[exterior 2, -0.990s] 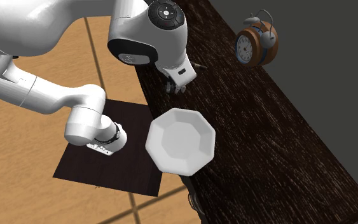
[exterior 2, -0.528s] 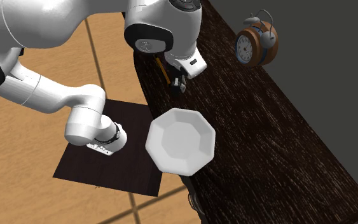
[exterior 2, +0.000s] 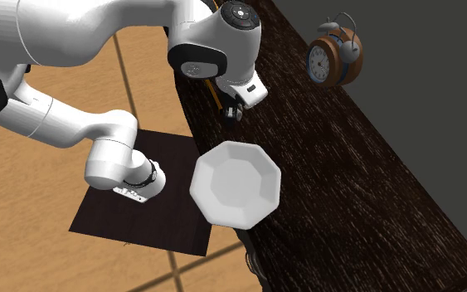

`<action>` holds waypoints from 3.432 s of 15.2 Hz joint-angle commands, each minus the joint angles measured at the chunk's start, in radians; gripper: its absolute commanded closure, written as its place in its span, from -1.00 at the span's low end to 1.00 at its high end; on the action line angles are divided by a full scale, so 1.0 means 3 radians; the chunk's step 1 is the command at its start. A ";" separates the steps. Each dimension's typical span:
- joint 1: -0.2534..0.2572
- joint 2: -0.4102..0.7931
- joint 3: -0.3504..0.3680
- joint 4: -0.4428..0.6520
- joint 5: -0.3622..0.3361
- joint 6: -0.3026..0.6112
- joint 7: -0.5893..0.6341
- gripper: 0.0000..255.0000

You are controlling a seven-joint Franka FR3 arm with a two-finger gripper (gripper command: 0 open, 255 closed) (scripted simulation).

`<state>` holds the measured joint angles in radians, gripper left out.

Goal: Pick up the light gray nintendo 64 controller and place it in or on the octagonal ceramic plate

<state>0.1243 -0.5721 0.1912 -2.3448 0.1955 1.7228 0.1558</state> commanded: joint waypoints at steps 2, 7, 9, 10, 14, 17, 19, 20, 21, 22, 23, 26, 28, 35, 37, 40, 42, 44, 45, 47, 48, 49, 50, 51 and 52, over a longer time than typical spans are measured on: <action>0.0000 0.0000 0.0001 -0.0008 0.0001 0.0008 0.0000 -1.00; 0.0000 0.0000 0.0001 -0.0007 0.0001 0.0008 0.0000 1.00; 0.0000 0.0000 0.0001 -0.0007 0.0001 0.0007 0.0000 1.00; 0.0000 -0.0001 0.0001 -0.0007 0.0001 0.0007 -0.0001 1.00; 0.0000 0.0000 0.0000 -0.0005 0.0000 0.0006 -0.0001 1.00; -0.0002 0.0000 -0.0008 0.0081 -0.0007 -0.0080 0.0008 1.00; -0.0005 0.0005 -0.0016 0.0174 -0.0014 -0.0168 0.0017 1.00; -0.0006 0.0008 -0.0020 0.0221 -0.0018 -0.0212 0.0022 1.00; -0.0008 0.0012 -0.0023 0.0268 -0.0022 -0.0255 0.0026 1.00; -0.0009 0.0016 -0.0027 0.0317 -0.0025 -0.0298 0.0031 1.00; -0.0011 0.0022 -0.0031 0.0365 -0.0029 -0.0342 0.0035 1.00; -0.0015 0.0042 -0.0041 0.0515 -0.0038 -0.0470 0.0049 1.00; -0.0017 0.0059 -0.0047 0.0617 -0.0045 -0.0556 0.0059 1.00; -0.0098 0.0048 -0.0253 0.0738 -0.0165 -0.0720 -0.0172 1.00; -0.0150 0.0039 -0.0383 0.0725 -0.0243 -0.0737 -0.0335 1.00; -0.0229 0.0053 -0.0577 0.0733 -0.0363 -0.0754 -0.0578 1.00; -0.0282 0.0081 -0.0705 0.0756 -0.0442 -0.0761 -0.0741 1.00; -0.0335 0.0123 -0.0832 0.0794 -0.0519 -0.0766 -0.0904 1.00; -0.0361 0.0150 -0.0895 0.0818 -0.0556 -0.0767 -0.0985 1.00; -0.0411 0.0214 -0.1021 0.0876 -0.0626 -0.0767 -0.1148 1.00; -0.0436 0.0252 -0.1083 0.0911 -0.0659 -0.0766 -0.1230 1.00; -0.0459 0.0292 -0.1146 0.0949 -0.0690 -0.0764 -0.1312 1.00; -0.0493 0.0358 -0.1237 0.1011 -0.0732 -0.0762 -0.1431 1.00; -0.0494 0.0348 -0.1239 0.0957 -0.0734 -0.0718 -0.1432 1.00; -0.0495 0.0339 -0.1240 0.0904 -0.0736 -0.0675 -0.1432 1.00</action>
<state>-0.0227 -0.4720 -0.1766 -2.0645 -0.0230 1.5099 -0.2677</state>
